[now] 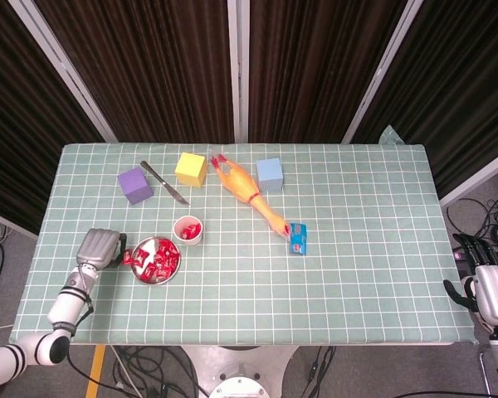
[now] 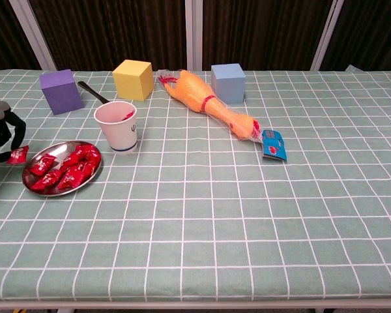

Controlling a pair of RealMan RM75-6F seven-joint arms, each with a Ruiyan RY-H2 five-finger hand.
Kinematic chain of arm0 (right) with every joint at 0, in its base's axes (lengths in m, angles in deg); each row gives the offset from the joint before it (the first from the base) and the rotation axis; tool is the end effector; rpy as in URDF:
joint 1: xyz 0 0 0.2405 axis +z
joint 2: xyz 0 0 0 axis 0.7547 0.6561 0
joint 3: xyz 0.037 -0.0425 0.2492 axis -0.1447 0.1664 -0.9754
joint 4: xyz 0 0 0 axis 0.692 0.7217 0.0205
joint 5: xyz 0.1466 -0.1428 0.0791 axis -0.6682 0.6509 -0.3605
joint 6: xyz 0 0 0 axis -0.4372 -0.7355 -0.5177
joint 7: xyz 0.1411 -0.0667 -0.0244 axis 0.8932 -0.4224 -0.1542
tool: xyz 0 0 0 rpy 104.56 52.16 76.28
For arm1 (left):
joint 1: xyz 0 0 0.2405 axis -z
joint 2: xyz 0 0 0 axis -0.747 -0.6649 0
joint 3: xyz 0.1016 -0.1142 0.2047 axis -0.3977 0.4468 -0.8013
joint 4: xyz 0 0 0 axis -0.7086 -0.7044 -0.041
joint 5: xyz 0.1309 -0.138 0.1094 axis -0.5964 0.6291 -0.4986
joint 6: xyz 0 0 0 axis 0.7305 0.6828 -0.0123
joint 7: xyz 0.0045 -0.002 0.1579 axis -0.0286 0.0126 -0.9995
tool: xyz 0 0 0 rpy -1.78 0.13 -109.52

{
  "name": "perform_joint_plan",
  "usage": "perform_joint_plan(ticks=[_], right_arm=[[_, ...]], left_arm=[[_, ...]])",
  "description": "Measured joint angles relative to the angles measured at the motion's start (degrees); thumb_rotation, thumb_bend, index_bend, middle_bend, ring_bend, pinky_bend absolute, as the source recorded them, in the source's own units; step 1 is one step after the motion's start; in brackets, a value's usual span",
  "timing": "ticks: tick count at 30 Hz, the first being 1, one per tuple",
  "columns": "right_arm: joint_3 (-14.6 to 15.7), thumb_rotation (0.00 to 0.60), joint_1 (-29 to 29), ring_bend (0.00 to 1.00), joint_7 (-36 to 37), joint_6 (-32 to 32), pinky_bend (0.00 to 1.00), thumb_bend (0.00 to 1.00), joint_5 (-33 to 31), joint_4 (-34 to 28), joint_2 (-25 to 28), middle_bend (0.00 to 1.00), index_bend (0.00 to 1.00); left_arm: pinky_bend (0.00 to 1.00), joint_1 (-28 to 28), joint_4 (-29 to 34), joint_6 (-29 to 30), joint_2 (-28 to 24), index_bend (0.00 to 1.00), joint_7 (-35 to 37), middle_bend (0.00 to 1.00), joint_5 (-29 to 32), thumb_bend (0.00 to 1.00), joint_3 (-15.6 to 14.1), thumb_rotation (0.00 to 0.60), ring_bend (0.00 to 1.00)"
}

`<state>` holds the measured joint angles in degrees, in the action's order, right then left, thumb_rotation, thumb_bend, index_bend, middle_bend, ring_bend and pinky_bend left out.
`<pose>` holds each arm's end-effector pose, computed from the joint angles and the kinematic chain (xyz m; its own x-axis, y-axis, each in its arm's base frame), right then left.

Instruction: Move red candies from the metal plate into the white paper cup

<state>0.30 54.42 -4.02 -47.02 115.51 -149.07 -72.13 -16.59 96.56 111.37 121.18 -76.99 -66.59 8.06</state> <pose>-0.3229 -0.2074 0.1790 0.4322 -0.0019 0.9018 -0.9013 0.0319 0.4321 -0.2926 0.3369 0.0049 0.5243 0.3549 0.7740 0.8473 -0.1276 -0.5155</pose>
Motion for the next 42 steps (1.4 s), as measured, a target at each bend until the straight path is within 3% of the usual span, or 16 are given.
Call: perform_joint_plan(ticks=[9,19,29,33,42], right_arm=[[0.15,0.6,-0.53,0.13,0.71,-0.7,0.41,0.21,0.1,0.48,0.07,0.14,0.11],[0.08,0.6,-0.66,0.13,0.96,-0.51,0.41,0.21,-0.4,0.82,0.2,0.14,0.11],[-0.06,0.6,-0.43,0.13,1.27,0.34,0.41,0.21,-1.12,1.43,-0.03,0.14,0.11],[-0.13,0.6,-0.45,0.13,1.5,0.52,0.41,0.21,-1.48,1.73,-0.07,0.14,0.11],[-0.27,0.6,-0.13,0.13,1.66,0.77,0.41,0.21,-1.27,1.81,-0.27,0.14,0.11]], left_arm=[[1.0,2.1,10.86,0.37,-6.25,0.67,3.48,0.92,-0.82,0.39,5.0,0.6,0.93],[1.0,9.62,12.92,-2.89,-4.68,0.67,-0.82,0.91,3.29,0.39,9.35,0.6,0.93],[1.0,15.56,7.89,-5.44,1.33,0.65,-8.83,0.91,9.6,0.39,8.92,0.6,0.93],[1.0,16.88,6.08,-5.23,3.09,0.6,-10.73,0.91,11.18,0.39,7.94,0.6,0.93],[1.0,16.64,8.92,-3.09,1.49,0.4,-10.64,0.89,10.56,0.38,7.27,0.6,0.93]])
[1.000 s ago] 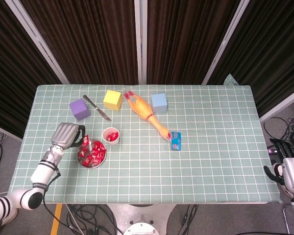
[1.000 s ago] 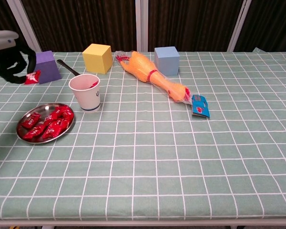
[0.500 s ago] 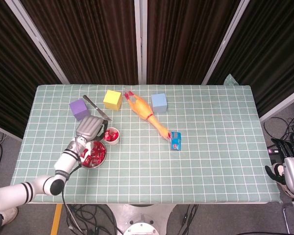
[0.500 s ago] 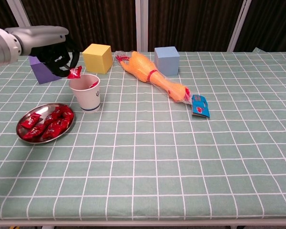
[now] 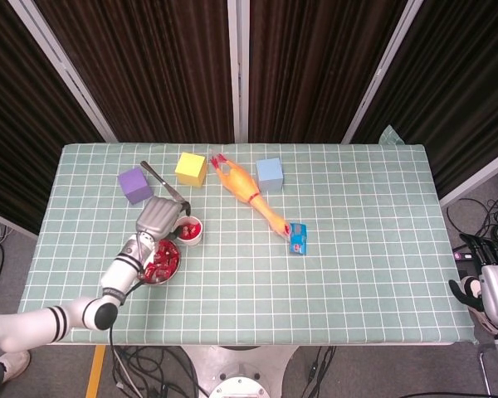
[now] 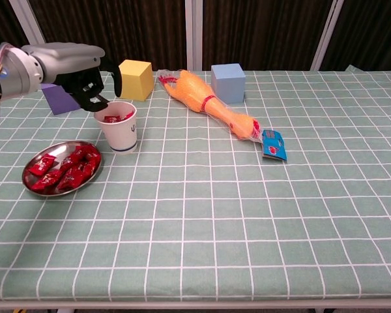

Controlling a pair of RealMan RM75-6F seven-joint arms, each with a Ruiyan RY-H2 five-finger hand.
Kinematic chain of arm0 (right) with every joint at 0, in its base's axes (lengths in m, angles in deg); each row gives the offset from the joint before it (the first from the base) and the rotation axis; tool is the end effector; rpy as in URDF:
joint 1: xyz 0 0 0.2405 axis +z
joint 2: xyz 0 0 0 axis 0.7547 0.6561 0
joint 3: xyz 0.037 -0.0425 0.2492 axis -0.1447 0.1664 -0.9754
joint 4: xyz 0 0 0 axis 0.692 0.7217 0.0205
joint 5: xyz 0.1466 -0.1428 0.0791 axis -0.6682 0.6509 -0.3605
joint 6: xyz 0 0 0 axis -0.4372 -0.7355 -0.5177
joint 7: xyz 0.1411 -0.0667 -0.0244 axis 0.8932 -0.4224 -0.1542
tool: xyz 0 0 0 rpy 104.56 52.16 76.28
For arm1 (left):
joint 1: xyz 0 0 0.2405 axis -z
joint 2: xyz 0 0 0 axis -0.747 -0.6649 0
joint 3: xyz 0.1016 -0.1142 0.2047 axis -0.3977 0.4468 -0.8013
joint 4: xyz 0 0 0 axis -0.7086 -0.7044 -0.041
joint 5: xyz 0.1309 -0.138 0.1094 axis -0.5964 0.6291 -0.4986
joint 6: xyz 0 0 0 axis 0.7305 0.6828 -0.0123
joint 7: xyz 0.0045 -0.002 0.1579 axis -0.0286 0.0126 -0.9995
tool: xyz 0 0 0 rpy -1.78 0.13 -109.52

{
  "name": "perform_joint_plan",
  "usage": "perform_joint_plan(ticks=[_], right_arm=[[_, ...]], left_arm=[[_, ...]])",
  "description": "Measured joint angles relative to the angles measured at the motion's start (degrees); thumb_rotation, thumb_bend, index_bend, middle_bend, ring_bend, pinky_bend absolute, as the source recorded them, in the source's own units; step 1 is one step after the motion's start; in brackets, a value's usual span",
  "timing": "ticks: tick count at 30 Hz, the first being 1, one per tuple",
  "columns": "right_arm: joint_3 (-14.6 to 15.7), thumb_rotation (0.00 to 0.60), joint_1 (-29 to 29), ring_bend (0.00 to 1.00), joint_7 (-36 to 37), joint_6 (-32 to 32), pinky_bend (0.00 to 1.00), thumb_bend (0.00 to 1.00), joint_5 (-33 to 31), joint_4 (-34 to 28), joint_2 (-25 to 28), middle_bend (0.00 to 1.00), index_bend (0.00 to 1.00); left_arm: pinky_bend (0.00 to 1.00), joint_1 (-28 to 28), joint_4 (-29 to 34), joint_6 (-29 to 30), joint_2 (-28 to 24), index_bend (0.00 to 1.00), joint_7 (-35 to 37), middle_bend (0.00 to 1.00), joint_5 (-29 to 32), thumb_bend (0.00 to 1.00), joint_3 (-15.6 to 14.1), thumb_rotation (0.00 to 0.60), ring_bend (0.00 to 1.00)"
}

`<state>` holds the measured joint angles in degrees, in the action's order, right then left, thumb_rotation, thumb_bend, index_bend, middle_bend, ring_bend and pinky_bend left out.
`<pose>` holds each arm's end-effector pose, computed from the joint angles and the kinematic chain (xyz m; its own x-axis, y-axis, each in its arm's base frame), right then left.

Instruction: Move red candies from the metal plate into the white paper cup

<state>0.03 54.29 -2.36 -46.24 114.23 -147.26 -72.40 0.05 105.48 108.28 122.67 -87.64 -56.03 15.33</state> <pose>-0.3330 -0.2080 0.1821 0.4263 -0.0070 0.9046 -0.9028 0.0602 0.4259 -0.1445 0.3956 -0.0155 0.5159 0.2795 0.8098 0.8444 -0.3249 -0.4258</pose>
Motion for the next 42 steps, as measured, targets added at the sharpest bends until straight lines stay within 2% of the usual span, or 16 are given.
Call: perform_joint_plan(ticks=[4,8,12,15,18,21,31,42], right_arm=[[-0.07,0.6,0.18,0.13,0.03,0.03,0.41,0.21,0.23,0.0,0.03,0.14,0.11],[-0.03,0.6,0.3,0.13,0.12,0.01,0.41,0.21,0.61,0.01,-0.05,0.14,0.11],[0.1,0.6,0.35,0.13,0.18,-0.08,0.42,0.21,0.99,-0.01,-0.18,0.14,0.11],[0.17,0.6,0.34,0.13,0.17,-0.2,0.42,0.21,1.17,-0.06,-0.23,0.14,0.11],[0.26,0.6,0.36,0.13,0.12,-0.28,0.42,0.21,1.48,-0.19,-0.27,0.14,0.11],[0.34,0.6,0.33,0.13,0.02,-0.49,0.42,0.21,1.71,-0.37,-0.26,0.14,0.11],[0.37,0.6,0.01,0.13,-0.38,-0.69,0.42,0.21,1.21,-0.73,0.01,0.14,0.11],[0.33,0.6,-0.06,0.13,-0.63,-0.61,0.42,0.21,0.86,-0.86,0.1,0.14,0.11]], left_arm=[[1.0,-2.01,2.71,3.41,-2.09,0.39,1.57,0.85,-2.05,0.31,-0.36,0.6,0.91],[1.0,-5.56,5.88,8.78,-4.87,0.39,3.42,0.71,-6.18,0.23,-1.7,0.6,0.81],[1.0,-10.31,8.37,14.61,-7.48,0.41,5.41,0.61,-12.05,0.21,-4.82,0.6,0.78],[1.0,-12.85,9.26,15.79,-8.51,0.41,6.48,0.55,-15.99,0.21,-8.11,0.6,0.77],[1.0,-14.02,9.1,15.65,-8.33,0.41,6.69,0.51,-19.22,0.21,-11.13,0.6,0.77],[1.0,-14.46,7.8,14.52,-6.75,0.41,6.54,0.47,-20.46,0.21,-12.38,0.6,0.77],[1.0,-13.18,2.68,9.64,-0.52,0.42,4.32,0.44,-21.63,0.22,-12.19,0.6,0.78],[1.0,-12.4,-2.34,7.46,2.82,0.44,-0.62,0.44,-21.04,0.22,-11.97,0.6,0.78]])
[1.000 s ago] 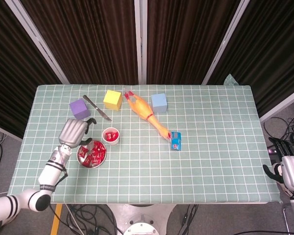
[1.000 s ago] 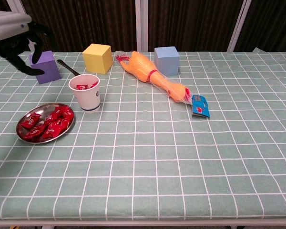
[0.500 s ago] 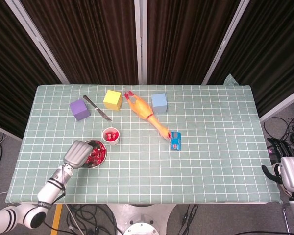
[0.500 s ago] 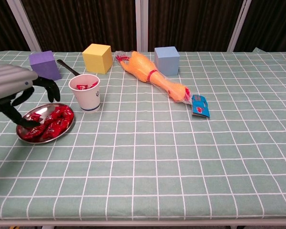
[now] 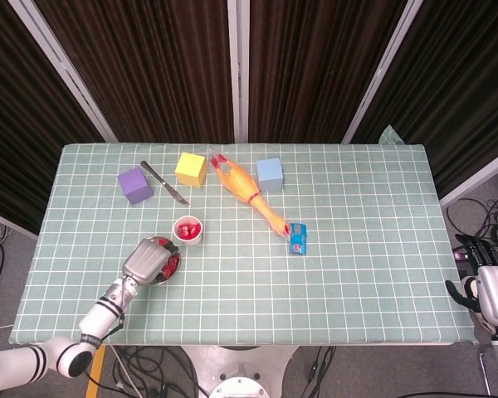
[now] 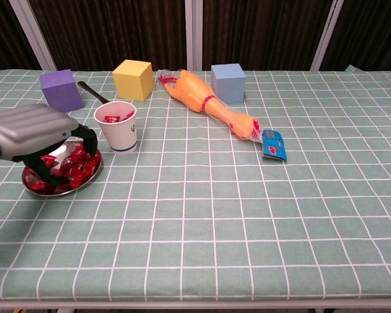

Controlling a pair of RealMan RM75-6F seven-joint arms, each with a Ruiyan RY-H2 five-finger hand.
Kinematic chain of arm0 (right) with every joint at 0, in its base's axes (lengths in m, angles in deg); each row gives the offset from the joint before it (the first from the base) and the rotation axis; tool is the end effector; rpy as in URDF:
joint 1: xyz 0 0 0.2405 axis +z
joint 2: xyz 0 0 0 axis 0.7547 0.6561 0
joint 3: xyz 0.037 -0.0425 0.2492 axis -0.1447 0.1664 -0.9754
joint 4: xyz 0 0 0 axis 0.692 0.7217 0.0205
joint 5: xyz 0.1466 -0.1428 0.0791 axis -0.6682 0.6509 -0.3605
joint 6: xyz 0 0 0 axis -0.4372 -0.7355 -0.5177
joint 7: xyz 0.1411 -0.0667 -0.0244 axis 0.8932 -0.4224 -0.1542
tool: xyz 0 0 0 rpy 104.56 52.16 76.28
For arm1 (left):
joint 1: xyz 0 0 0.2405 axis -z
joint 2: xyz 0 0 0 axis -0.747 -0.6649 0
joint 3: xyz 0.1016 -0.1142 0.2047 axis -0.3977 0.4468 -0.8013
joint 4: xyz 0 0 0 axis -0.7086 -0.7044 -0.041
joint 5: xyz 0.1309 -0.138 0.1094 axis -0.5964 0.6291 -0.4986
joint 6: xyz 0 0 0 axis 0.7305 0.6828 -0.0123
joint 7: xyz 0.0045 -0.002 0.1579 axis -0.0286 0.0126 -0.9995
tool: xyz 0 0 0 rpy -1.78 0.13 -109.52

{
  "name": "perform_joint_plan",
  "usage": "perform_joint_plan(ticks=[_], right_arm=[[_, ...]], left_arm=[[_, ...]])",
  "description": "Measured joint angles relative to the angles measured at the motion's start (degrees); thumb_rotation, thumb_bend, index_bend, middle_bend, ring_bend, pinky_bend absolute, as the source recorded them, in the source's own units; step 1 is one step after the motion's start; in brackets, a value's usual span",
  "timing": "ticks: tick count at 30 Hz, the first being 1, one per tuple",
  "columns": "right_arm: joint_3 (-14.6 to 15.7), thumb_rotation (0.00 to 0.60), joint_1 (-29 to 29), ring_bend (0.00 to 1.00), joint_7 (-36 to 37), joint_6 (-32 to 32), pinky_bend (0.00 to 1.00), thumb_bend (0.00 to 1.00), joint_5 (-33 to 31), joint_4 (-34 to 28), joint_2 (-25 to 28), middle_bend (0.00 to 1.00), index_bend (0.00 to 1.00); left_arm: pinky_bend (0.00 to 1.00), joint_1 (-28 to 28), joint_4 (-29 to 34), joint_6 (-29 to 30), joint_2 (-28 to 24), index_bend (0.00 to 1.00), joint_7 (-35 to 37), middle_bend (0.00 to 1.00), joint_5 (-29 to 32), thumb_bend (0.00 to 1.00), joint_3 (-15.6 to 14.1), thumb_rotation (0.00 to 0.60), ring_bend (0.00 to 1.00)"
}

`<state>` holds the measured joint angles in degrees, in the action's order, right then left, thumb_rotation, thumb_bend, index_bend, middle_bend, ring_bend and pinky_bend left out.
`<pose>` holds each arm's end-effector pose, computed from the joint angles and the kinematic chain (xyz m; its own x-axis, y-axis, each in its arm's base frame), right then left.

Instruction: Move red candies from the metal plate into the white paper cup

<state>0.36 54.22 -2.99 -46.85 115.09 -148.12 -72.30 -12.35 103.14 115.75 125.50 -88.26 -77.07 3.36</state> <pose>-0.3282 -0.2062 0.1801 0.4272 -0.0052 0.9041 -0.9032 0.0446 0.4270 -0.2126 0.3082 -0.0464 0.6930 0.2343 0.6818 0.6941 -0.4724 -0.5432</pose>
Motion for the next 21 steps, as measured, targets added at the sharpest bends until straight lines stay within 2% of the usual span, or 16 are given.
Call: perform_joint_plan(ticks=[13,21], right_arm=[[0.0,0.6,0.11,0.13,-0.51,0.06,0.42,0.21,0.11,-0.42,-0.02,0.14,0.11],[-0.08,0.6,0.12,0.13,-0.6,0.14,0.42,0.21,-0.11,-0.51,0.1,0.14,0.11]], left_arm=[[1.0,-0.74,-0.95,-1.0,0.7,0.48,-1.78,0.45,1.09,0.22,-0.12,0.6,0.79],[1.0,-0.92,-3.83,-1.49,2.08,0.54,-0.57,0.51,0.86,0.25,0.18,0.6,0.82]])
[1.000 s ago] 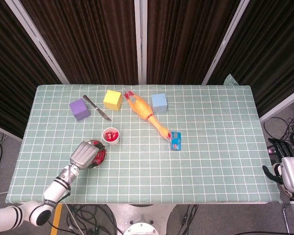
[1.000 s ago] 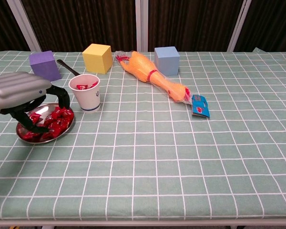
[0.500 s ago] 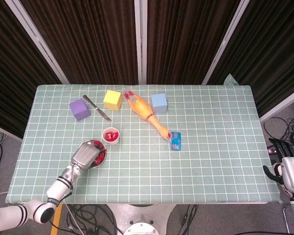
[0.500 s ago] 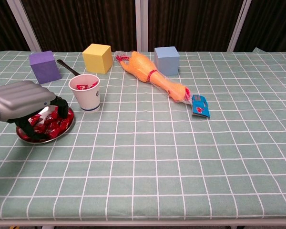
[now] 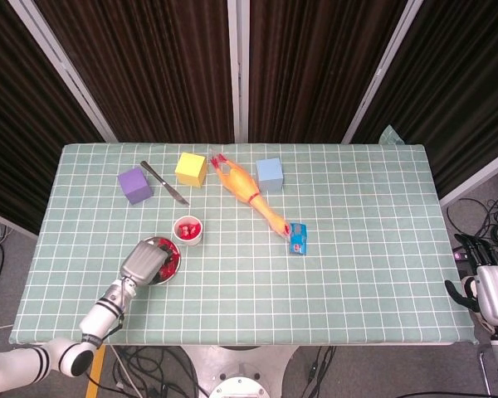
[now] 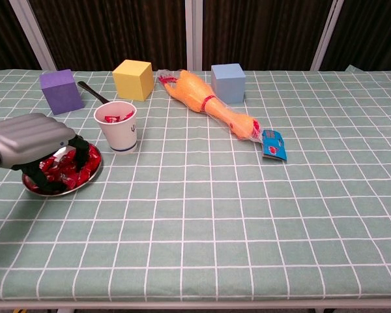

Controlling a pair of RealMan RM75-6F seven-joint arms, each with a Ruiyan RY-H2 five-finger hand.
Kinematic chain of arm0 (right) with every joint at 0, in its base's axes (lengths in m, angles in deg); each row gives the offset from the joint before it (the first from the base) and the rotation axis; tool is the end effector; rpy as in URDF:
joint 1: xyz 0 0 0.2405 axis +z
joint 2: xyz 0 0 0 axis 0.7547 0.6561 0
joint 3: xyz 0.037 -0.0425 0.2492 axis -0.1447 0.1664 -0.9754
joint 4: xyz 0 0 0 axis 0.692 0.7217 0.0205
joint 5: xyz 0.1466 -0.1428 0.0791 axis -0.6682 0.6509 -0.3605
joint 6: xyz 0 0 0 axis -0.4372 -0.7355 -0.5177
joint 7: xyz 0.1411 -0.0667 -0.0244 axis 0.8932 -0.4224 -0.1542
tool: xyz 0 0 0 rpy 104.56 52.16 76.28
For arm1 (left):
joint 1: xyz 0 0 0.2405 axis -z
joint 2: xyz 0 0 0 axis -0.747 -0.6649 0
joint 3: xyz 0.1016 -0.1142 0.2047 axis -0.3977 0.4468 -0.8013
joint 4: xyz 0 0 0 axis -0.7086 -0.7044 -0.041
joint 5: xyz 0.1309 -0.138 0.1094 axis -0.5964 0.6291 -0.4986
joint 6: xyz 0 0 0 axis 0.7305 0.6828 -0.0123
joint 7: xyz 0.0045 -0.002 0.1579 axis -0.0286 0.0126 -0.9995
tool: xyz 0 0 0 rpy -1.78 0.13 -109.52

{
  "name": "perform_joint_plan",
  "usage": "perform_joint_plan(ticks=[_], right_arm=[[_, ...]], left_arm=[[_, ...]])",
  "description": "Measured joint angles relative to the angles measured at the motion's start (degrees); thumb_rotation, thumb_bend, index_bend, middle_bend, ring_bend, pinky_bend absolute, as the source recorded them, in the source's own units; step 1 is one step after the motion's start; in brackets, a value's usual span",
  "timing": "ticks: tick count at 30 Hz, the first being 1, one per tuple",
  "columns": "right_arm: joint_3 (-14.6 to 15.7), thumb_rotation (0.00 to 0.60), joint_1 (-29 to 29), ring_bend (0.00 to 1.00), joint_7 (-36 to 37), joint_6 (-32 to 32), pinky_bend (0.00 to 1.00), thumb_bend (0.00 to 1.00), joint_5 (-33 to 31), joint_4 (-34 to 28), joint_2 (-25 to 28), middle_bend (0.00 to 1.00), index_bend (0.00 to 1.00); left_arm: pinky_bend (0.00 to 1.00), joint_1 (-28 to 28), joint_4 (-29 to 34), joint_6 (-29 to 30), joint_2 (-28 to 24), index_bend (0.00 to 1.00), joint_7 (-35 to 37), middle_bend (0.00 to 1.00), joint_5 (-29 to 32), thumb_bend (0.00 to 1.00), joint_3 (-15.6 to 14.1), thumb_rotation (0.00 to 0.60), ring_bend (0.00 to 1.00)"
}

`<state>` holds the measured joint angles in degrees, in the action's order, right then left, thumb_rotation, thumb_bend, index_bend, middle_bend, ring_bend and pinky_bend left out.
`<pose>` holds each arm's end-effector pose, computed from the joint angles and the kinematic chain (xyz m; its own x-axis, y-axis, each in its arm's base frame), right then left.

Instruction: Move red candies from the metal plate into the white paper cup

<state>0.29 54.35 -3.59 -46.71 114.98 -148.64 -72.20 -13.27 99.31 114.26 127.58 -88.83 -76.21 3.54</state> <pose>-0.3263 -0.2071 0.1795 0.4297 -0.0065 0.9029 -0.9020 0.0433 0.4296 -0.2274 0.3095 -0.0552 0.7107 0.2554 0.6555 0.6873 -0.4509 -0.5695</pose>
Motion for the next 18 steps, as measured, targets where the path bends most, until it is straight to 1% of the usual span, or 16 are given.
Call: perform_joint_plan(ticks=[6,18], right_arm=[[0.0,0.6,0.13,0.13,0.08,0.21,0.42,0.21,-0.03,0.17,-0.14,0.14,0.11],[-0.07,0.6,0.11,0.14,0.43,0.24,0.43,0.21,-0.21,0.47,-0.14,0.14,0.11]], left_arm=[[1.0,-0.13,-1.67,-0.59,0.76,0.57,1.84,0.54,-0.29,0.29,0.29,0.6,0.83],[1.0,-0.39,-5.07,-0.78,2.3,0.65,4.98,0.64,-1.57,0.39,0.78,0.6,0.87]])
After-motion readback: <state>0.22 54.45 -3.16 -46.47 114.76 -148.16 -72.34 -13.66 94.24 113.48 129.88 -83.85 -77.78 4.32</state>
